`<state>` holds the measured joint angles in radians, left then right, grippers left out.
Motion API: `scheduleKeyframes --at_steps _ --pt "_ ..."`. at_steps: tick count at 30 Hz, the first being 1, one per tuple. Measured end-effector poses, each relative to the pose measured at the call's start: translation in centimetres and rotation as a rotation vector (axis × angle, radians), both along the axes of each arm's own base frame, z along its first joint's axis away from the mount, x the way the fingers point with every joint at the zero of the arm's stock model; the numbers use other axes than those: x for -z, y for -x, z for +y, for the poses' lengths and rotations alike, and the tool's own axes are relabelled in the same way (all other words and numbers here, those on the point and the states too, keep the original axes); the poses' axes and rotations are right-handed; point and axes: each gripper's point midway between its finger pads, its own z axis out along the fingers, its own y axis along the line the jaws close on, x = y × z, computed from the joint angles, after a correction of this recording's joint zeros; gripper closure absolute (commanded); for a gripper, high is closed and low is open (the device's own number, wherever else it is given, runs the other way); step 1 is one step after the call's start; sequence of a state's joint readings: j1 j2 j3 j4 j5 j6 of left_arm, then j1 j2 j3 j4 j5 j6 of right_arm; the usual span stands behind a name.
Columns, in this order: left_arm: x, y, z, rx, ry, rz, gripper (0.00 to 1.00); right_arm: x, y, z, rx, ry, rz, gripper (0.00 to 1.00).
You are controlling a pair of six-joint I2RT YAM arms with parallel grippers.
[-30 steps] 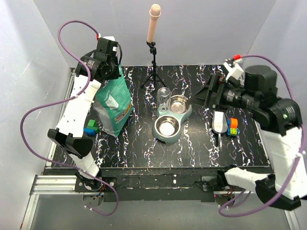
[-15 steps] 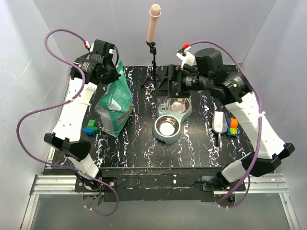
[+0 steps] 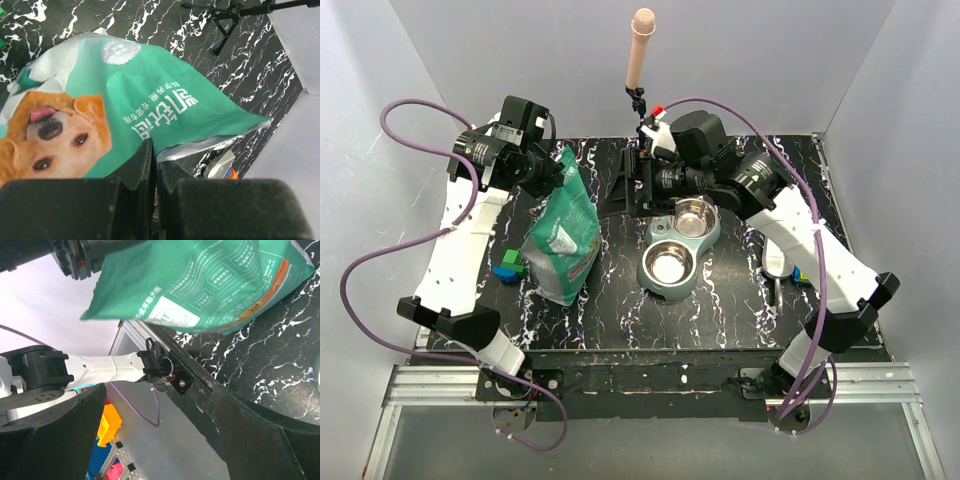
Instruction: Serve the pet food
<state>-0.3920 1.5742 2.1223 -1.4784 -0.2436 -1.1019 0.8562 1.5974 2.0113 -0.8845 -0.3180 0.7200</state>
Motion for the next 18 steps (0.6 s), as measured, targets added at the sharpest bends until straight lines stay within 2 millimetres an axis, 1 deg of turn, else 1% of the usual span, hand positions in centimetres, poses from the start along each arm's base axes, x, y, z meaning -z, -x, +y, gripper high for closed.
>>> scheduleKeyframes --at_steps 3,6,9,12,14,16,18 --pt "-0.2 0.3 0.2 -0.011 -0.011 0.025 1.0 0.0 -0.2 1.2 -0.003 -0.009 0.002 0.07" --pt "-0.2 0.1 0.2 0.004 -0.044 0.022 1.0 0.6 -0.3 2.1 -0.009 -0.001 0.01 0.07" --pt "-0.2 0.0 -0.3 0.038 -0.092 0.004 1.0 1.4 -0.3 2.8 -0.009 0.017 0.018 0.07" --pt "0.0 -0.3 -1.0 0.068 -0.1 -0.022 1.0 2.0 -0.1 3.7 -0.009 0.035 0.013 0.07" --pt "0.1 -0.7 -1.5 0.087 -0.094 -0.036 1.0 2.2 0.0 4.0 -0.001 0.045 0.001 0.14" --pt "0.1 -0.9 -1.8 0.112 -0.092 -0.044 1.0 2.3 -0.1 4.1 0.017 0.059 -0.015 0.24" --pt "0.1 -1.1 -2.3 0.149 -0.091 -0.052 1.0 2.0 -0.4 4.1 0.034 0.066 -0.035 0.3"
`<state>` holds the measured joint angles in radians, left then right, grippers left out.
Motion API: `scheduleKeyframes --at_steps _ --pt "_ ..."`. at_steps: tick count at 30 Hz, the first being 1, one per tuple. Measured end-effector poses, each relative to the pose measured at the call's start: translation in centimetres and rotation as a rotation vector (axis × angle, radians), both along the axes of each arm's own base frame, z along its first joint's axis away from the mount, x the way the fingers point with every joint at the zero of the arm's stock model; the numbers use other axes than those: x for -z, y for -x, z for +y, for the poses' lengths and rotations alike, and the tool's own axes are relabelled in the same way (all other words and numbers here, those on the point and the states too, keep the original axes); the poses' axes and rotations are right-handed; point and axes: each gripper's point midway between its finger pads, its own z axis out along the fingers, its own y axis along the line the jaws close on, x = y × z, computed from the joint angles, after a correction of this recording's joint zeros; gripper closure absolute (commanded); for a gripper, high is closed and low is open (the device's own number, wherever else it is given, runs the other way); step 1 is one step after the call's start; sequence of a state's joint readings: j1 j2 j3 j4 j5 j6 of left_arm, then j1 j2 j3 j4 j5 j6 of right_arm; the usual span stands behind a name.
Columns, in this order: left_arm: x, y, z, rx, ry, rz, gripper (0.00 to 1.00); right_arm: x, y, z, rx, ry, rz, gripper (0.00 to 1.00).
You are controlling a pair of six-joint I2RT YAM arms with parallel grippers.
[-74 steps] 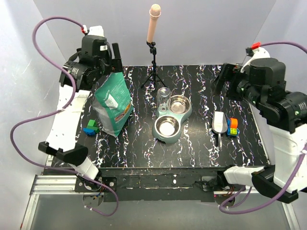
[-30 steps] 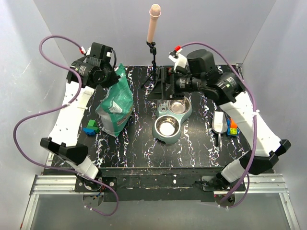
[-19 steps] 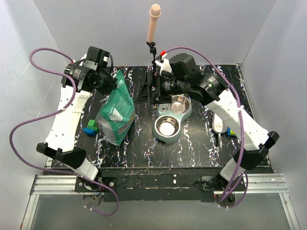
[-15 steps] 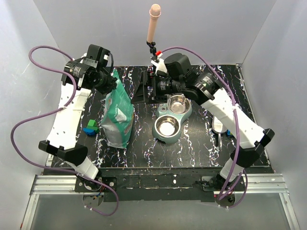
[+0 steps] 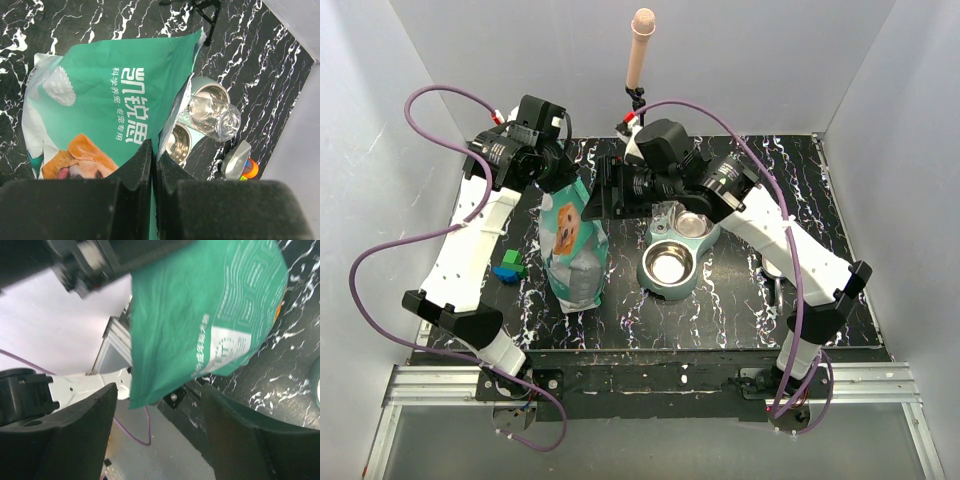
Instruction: Serve the pet food
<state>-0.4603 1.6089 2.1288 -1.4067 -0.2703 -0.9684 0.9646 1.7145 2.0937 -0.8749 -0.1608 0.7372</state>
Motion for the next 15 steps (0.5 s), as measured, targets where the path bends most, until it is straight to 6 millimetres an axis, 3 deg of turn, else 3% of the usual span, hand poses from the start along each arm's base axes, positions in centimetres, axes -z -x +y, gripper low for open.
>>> scheduleKeyframes --at_steps 7,10,15 --pt "0.0 -0.2 -0.4 0.071 -0.024 -0.015 1.0 -2.9 -1.9 0.6 0.035 -0.041 -0.099 0.37" --pt "0.0 -0.1 -0.4 0.087 -0.037 -0.018 1.0 -2.9 -2.4 1.2 0.028 -0.037 -0.121 0.42" --pt "-0.1 0.0 -0.6 0.115 -0.039 -0.021 1.0 -1.8 -3.5 2.4 0.019 -0.011 -0.14 0.59"
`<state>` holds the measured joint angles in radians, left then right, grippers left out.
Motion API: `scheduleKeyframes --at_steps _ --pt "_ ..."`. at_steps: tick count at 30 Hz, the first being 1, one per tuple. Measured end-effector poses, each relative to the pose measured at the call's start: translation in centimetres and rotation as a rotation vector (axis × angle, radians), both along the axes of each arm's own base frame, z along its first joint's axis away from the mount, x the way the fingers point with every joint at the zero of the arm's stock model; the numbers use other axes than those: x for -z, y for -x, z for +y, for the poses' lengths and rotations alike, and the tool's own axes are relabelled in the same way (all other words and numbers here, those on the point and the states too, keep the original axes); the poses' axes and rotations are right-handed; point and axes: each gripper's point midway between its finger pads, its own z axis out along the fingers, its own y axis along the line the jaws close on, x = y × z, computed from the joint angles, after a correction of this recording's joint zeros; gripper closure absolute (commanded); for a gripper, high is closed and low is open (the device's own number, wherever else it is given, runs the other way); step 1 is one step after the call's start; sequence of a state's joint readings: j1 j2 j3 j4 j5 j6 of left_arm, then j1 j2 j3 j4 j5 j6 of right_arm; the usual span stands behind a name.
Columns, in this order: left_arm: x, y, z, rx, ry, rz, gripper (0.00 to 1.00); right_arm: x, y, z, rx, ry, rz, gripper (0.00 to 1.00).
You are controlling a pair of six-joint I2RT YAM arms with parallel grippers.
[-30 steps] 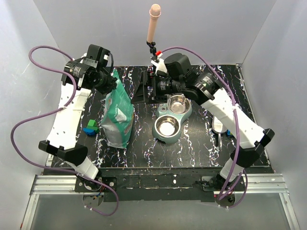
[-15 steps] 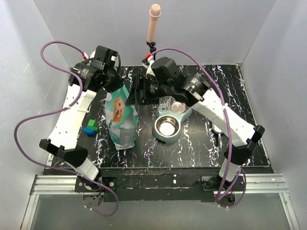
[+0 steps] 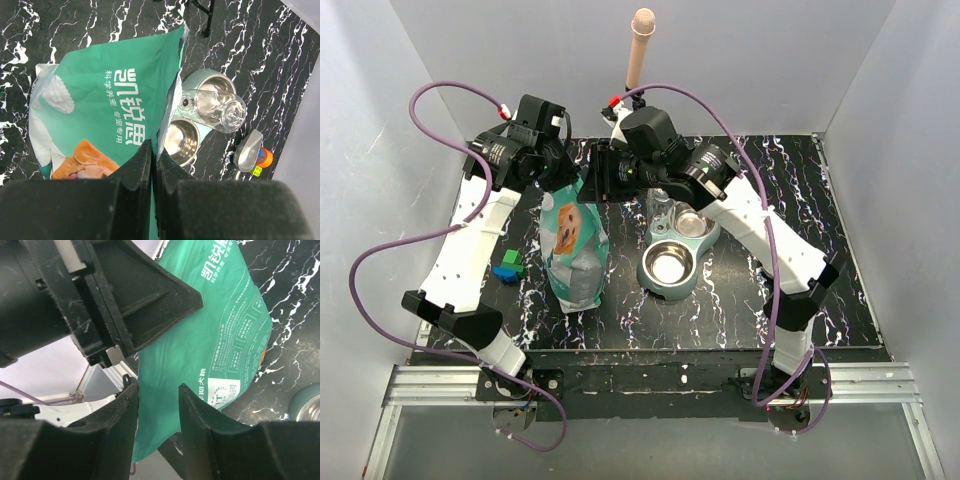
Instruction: Serve the pet food
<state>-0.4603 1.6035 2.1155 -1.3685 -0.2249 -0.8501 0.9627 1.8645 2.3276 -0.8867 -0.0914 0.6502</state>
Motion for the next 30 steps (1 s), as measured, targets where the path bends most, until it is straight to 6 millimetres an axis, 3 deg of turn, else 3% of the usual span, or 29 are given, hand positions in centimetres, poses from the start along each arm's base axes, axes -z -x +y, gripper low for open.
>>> scheduleKeyframes --at_steps 2,4,5,8,10,12,17,20,24,30 --pt "0.0 0.0 -0.1 0.009 0.001 0.0 1.0 0.5 -0.2 0.0 0.003 0.019 -0.001 0.64" --pt "0.0 0.0 -0.3 0.017 0.006 -0.005 1.0 0.6 -0.3 -0.1 0.003 0.022 -0.008 0.9" --pt "0.0 0.0 -0.3 0.022 0.007 -0.007 1.0 0.5 -0.2 -0.1 0.001 0.02 -0.008 0.98" --pt "0.0 0.0 -0.5 0.043 0.005 -0.014 1.0 0.4 -0.2 0.1 -0.008 0.016 -0.018 0.99" --pt "0.0 0.0 -0.6 0.062 0.001 -0.018 0.87 0.4 -0.1 0.1 -0.009 0.017 -0.019 0.99" --pt "-0.1 0.0 -0.8 0.086 0.006 -0.035 0.59 0.3 0.0 0.1 -0.02 0.013 -0.015 0.99" --pt "-4.4 0.8 -1.4 0.142 0.086 -0.195 0.33 0.4 0.6 0.0 -0.077 -0.056 0.027 0.99" --pt "-6.5 2.5 -0.8 0.153 0.124 -0.273 0.32 0.7 0.8 -0.2 -0.111 -0.094 0.085 0.99" --pt "-7.9 4.0 -0.1 0.155 0.143 -0.315 0.31 0.4 0.7 -0.3 -0.151 -0.142 0.135 0.99" --pt "-6.4 3.7 -0.2 0.161 0.106 -0.259 0.46 -0.2 1.5 -0.3 -0.2 -0.173 0.177 0.94"
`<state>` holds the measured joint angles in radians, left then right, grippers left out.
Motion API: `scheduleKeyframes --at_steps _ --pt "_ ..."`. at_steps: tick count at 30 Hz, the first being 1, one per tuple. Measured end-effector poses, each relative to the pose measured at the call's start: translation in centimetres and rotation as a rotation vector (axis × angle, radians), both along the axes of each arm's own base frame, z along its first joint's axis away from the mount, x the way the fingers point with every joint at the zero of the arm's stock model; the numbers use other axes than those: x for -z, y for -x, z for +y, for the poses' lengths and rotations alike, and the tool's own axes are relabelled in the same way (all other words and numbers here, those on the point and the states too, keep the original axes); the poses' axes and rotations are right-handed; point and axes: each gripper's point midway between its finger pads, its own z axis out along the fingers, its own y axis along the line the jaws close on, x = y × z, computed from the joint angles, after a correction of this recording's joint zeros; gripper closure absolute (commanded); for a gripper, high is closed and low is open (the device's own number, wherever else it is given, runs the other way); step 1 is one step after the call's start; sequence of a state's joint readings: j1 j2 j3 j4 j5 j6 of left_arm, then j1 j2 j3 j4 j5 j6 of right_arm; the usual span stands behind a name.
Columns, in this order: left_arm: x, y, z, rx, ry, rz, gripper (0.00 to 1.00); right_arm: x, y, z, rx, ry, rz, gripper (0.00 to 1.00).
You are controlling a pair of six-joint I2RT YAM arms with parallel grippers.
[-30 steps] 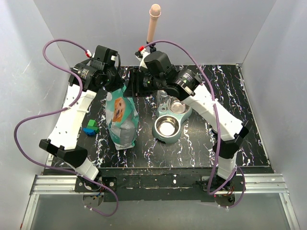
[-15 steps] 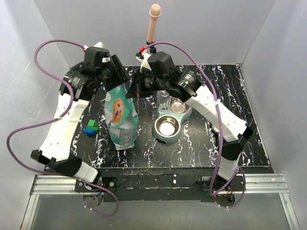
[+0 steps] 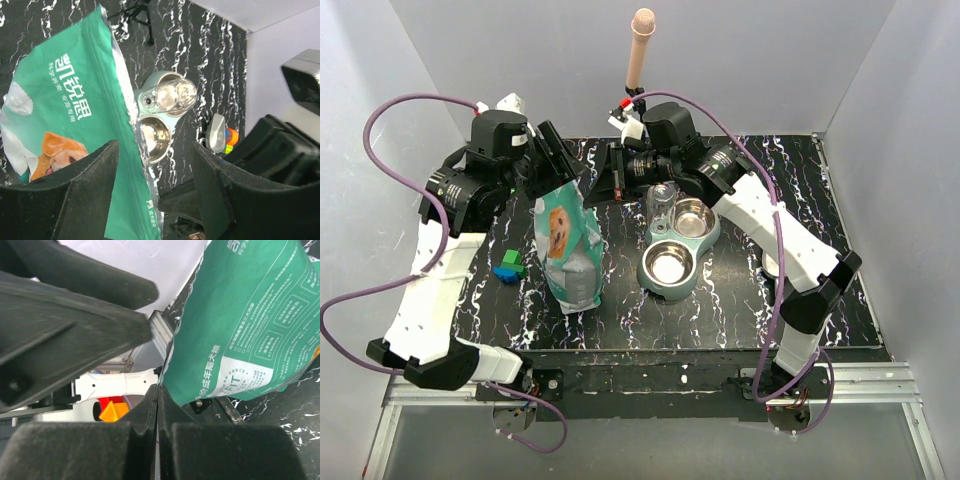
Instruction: Serve the pet food
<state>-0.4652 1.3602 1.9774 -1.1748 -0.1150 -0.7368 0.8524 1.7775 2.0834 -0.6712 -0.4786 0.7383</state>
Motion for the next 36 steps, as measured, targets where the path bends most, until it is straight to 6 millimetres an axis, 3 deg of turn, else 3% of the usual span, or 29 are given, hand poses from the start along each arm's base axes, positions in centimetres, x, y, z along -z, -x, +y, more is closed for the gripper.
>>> scheduleKeyframes --at_steps 5,9,15,23,28,30,34,36 --pt "1.9 0.6 0.2 0.003 -0.027 0.056 0.55 -0.3 0.6 0.1 -0.03 -0.011 0.016 0.79" --pt "2.7 0.9 0.4 0.003 -0.035 0.073 0.68 -0.1 0.8 0.2 -0.035 0.007 0.004 0.69" --pt "2.6 1.0 0.4 0.008 -0.043 0.069 0.75 -1.0 1.1 1.0 -0.035 0.02 -0.068 0.64" --pt "2.5 1.1 0.5 0.013 -0.048 0.063 0.77 -0.7 1.5 2.4 -0.015 0.047 -0.119 0.89" --pt "2.5 1.1 0.6 0.015 -0.051 0.062 0.76 -0.3 1.1 2.2 0.006 0.063 -0.115 0.81" --pt "2.5 1.1 0.6 0.018 -0.056 0.061 0.73 -0.2 0.9 2.2 0.017 0.065 -0.115 0.83" --pt "2.3 1.7 1.1 0.021 -0.082 0.066 0.57 -0.2 0.7 2.2 0.024 0.065 -0.108 0.99" --pt "1.9 2.0 1.7 0.009 -0.098 0.062 0.54 -0.2 0.8 2.2 0.021 0.062 -0.099 0.99"
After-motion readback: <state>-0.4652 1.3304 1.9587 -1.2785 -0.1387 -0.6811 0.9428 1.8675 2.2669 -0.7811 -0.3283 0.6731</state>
